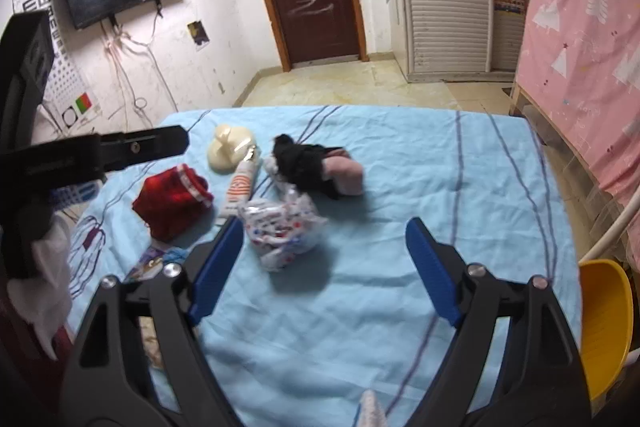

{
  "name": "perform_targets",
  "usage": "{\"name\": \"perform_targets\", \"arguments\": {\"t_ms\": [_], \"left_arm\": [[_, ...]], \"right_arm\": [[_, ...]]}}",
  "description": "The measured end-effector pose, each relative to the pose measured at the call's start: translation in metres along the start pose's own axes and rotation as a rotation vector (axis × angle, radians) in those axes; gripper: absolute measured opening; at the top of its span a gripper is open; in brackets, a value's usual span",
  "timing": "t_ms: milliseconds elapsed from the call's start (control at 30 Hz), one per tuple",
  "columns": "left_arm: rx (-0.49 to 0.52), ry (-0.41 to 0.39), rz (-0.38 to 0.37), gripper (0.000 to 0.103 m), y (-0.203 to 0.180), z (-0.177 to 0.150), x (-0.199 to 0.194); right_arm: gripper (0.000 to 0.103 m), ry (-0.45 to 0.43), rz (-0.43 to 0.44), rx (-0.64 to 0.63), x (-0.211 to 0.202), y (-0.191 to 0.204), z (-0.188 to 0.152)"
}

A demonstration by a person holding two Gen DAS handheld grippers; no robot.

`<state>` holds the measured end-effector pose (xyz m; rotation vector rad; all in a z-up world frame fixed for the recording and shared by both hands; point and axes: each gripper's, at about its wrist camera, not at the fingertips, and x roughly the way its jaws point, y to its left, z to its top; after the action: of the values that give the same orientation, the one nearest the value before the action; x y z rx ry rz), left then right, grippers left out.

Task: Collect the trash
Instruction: 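Move both tools back over the bed clutter, then grasp the red knit mitten with the left tool while the right tool grasps the white snack bag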

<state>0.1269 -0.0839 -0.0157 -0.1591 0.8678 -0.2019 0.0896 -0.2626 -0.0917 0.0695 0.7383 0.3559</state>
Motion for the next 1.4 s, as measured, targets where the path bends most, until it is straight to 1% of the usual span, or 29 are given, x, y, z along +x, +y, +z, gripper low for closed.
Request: {"name": "perform_targets", "arguments": {"t_ms": [133,233,333,500,700,767,867,933,967,1000,1033,1067,1100,1133,1200,1233,1300,1400], "left_arm": [[-0.004,0.033,0.012,0.062,0.022,-0.005,0.006],[-0.005,0.050,0.008,0.062,0.030,-0.010,0.010],[-0.003,0.061,0.004,0.062,0.037,-0.014,0.014],[0.000,0.088,-0.015,0.062,0.043,-0.019,0.024],[0.010,0.110,-0.019,0.061,0.047,-0.026,0.036],[0.010,0.110,-0.016,0.059,0.047,-0.028,0.039],[0.024,0.109,-0.015,0.049,0.046,-0.029,0.042],[0.039,0.109,-0.015,0.036,0.044,-0.030,0.042],[0.042,0.111,-0.019,0.033,0.043,-0.031,0.042],[0.043,0.112,-0.020,0.024,0.041,-0.031,0.043],[0.039,0.113,-0.021,0.019,0.039,-0.032,0.044],[0.032,0.116,-0.026,0.017,0.040,-0.032,0.044],[0.027,0.115,-0.030,0.014,0.040,-0.032,0.043],[0.024,0.113,-0.033,0.012,0.040,-0.032,0.042],[0.022,0.108,-0.038,0.012,0.040,-0.033,0.040],[0.022,0.106,-0.038,0.012,0.041,-0.033,0.038],[0.021,0.103,-0.040,0.012,0.040,-0.034,0.036],[0.017,0.093,-0.038,0.012,0.039,-0.033,0.031]], "right_arm": [[0.082,0.022,0.010,-0.012,0.012,0.013,0.004],[0.085,0.042,0.015,-0.030,0.020,0.022,0.004],[0.085,0.060,0.010,-0.048,0.027,0.030,0.005],[0.086,0.073,-0.008,-0.048,0.035,0.034,0.006],[0.086,0.098,-0.037,-0.051,0.044,0.037,0.006],[0.086,0.108,-0.044,-0.048,0.048,0.036,0.006],[0.086,0.125,-0.052,-0.042,0.052,0.036,0.006],[0.086,0.135,-0.058,-0.044,0.055,0.036,0.007],[0.086,0.138,-0.061,-0.046,0.056,0.037,0.006],[0.086,0.141,-0.062,-0.047,0.056,0.037,0.006],[0.086,0.147,-0.062,-0.048,0.058,0.037,0.007],[0.086,0.149,-0.062,-0.046,0.059,0.037,0.007],[0.083,0.146,-0.064,-0.039,0.059,0.036,0.007],[0.069,0.145,-0.065,-0.032,0.059,0.035,0.007],[0.053,0.157,-0.047,-0.029,0.061,0.034,0.006],[0.049,0.154,-0.046,-0.029,0.061,0.034,0.006],[0.045,0.148,-0.046,-0.036,0.060,0.036,0.006],[0.043,0.118,-0.041,-0.031,0.055,0.035,0.006]]}}
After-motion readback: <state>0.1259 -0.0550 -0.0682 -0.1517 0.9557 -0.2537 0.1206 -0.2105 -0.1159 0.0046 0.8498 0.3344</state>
